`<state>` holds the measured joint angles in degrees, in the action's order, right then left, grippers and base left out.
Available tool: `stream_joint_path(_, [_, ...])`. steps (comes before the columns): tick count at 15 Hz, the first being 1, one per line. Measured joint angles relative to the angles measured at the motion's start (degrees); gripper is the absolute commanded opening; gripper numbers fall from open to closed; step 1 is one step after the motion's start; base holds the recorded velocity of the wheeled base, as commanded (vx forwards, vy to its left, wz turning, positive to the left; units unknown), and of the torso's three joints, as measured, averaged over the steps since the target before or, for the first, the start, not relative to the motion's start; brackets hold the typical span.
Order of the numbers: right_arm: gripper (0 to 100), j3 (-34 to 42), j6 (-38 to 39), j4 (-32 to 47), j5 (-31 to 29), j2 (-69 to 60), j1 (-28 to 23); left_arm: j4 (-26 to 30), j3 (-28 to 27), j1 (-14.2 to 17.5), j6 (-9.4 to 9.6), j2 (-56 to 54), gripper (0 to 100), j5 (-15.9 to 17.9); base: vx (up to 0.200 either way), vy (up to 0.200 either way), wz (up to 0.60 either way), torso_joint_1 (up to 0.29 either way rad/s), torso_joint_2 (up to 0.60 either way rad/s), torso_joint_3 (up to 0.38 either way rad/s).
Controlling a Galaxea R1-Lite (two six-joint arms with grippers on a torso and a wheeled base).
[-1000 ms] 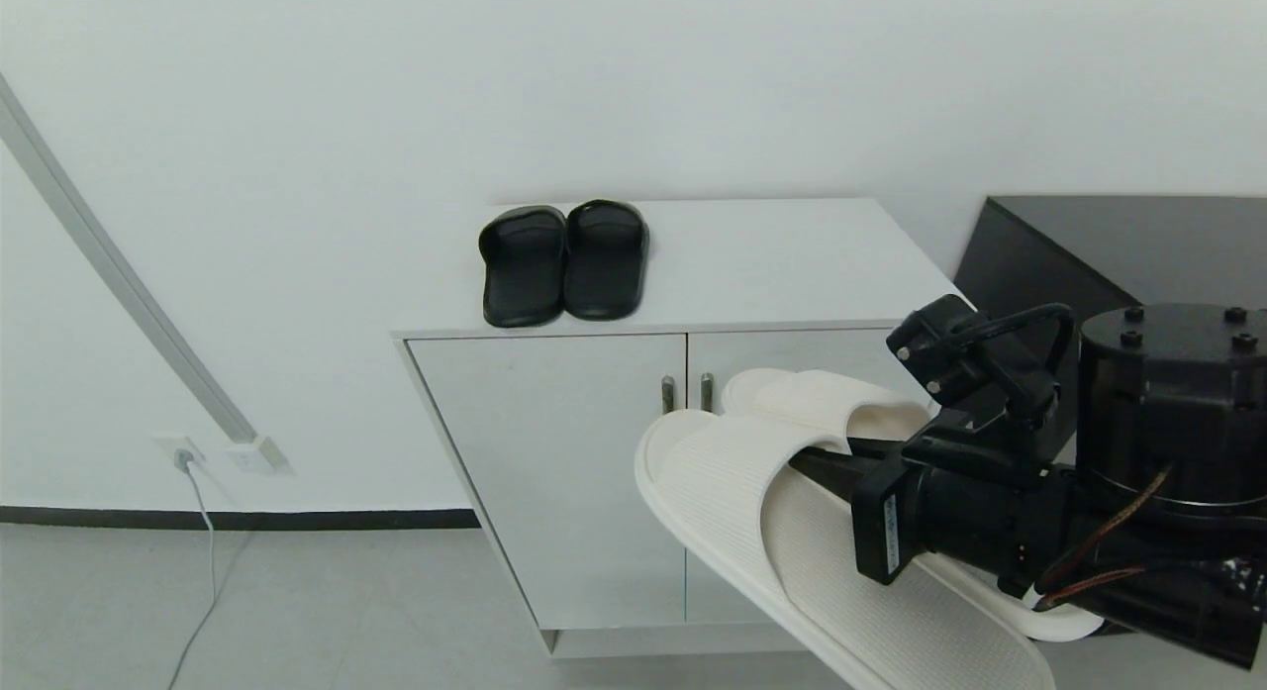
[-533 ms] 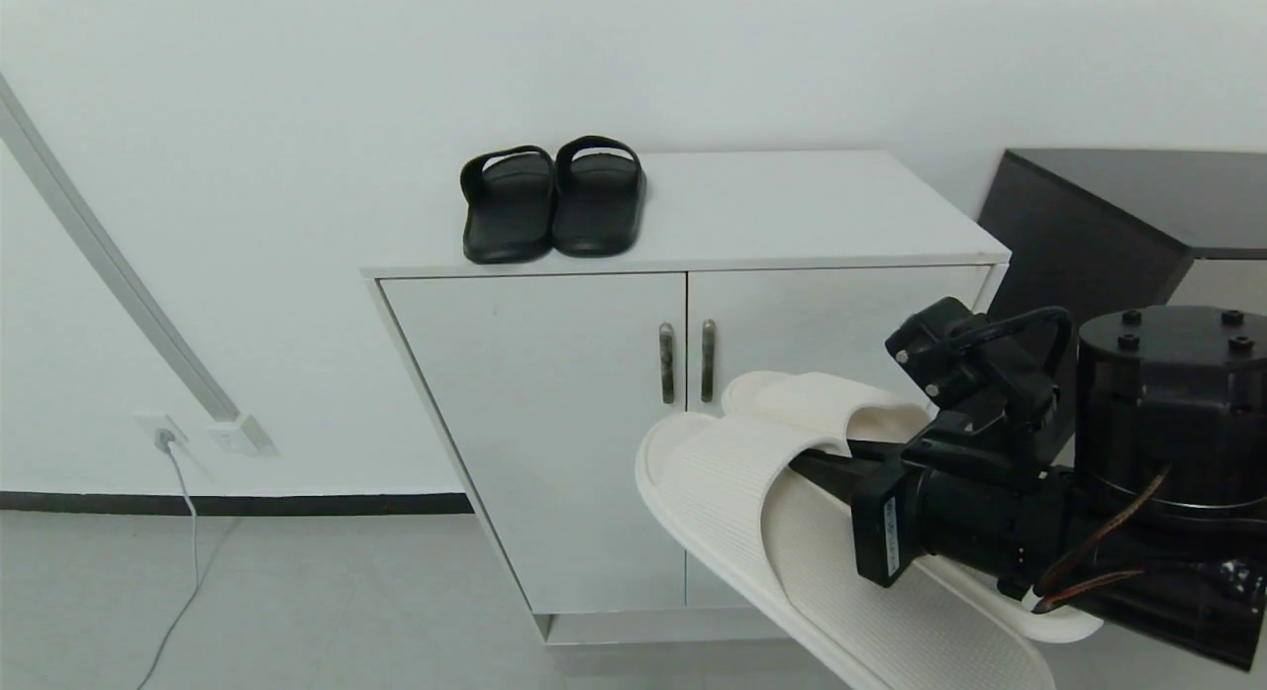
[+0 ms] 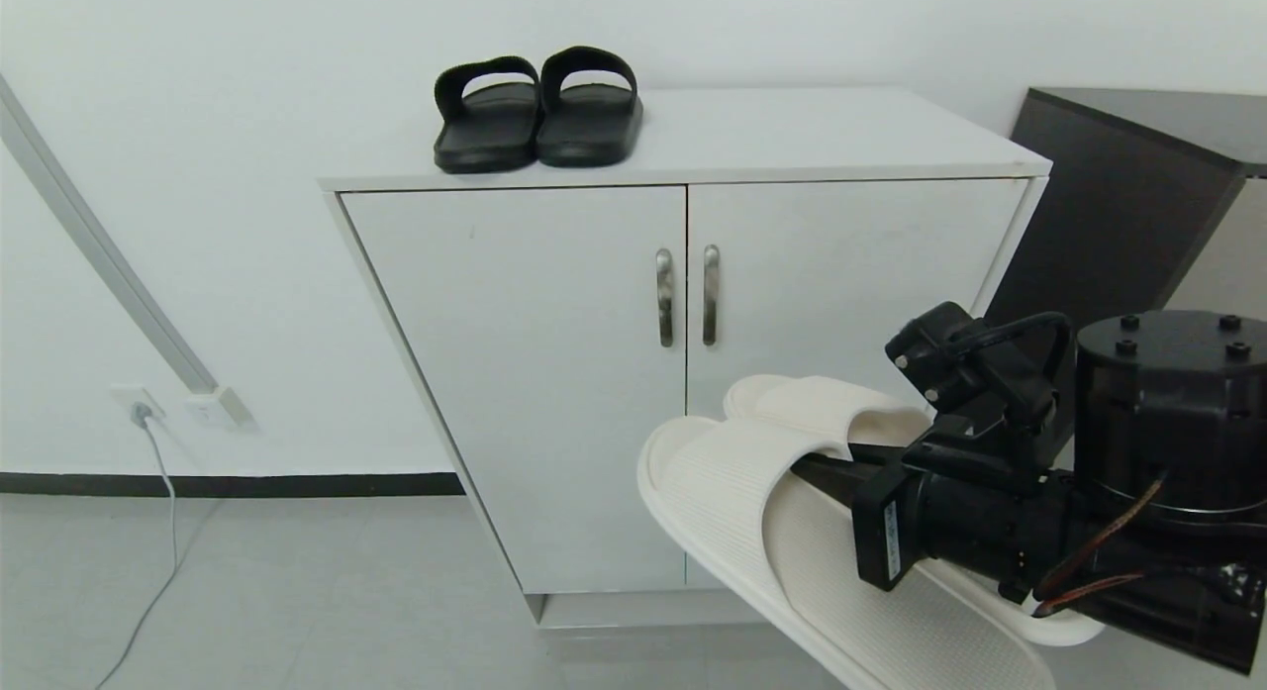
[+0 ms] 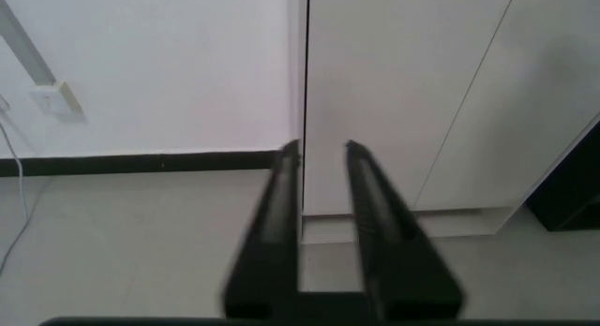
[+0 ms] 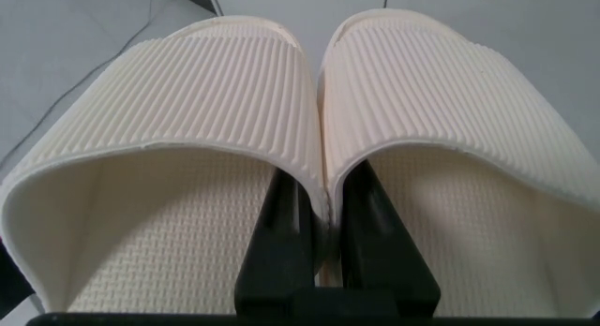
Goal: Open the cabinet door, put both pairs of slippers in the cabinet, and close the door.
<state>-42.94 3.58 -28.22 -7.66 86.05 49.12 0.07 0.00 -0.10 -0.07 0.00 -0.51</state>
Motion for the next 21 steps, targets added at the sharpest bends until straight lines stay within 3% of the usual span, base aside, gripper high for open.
stream_joint_path(8, [0,0.8,0.0,0.0,-0.3,-0.1,0.0,0.0,0.0,0.0,0.07,0.0,100,0.0,0.0,0.0,0.0,-0.045,0.4,0.35])
stream_joint_path(16, [0,1.9,-1.0,-1.7,-0.3,-0.3,0.0,0.1,-0.1,-0.1,0.73,0.3,100,0.1,0.0,0.0,0.0,0.0,0.02,0.02])
stream_joint_path(21, [0,2.6,-1.2,-3.2,0.0,-0.4,0.0,0.0,-0.4,-0.4,2.41,1.7,100,0.1,0.0,0.0,0.0,0.0,0.0,0.0])
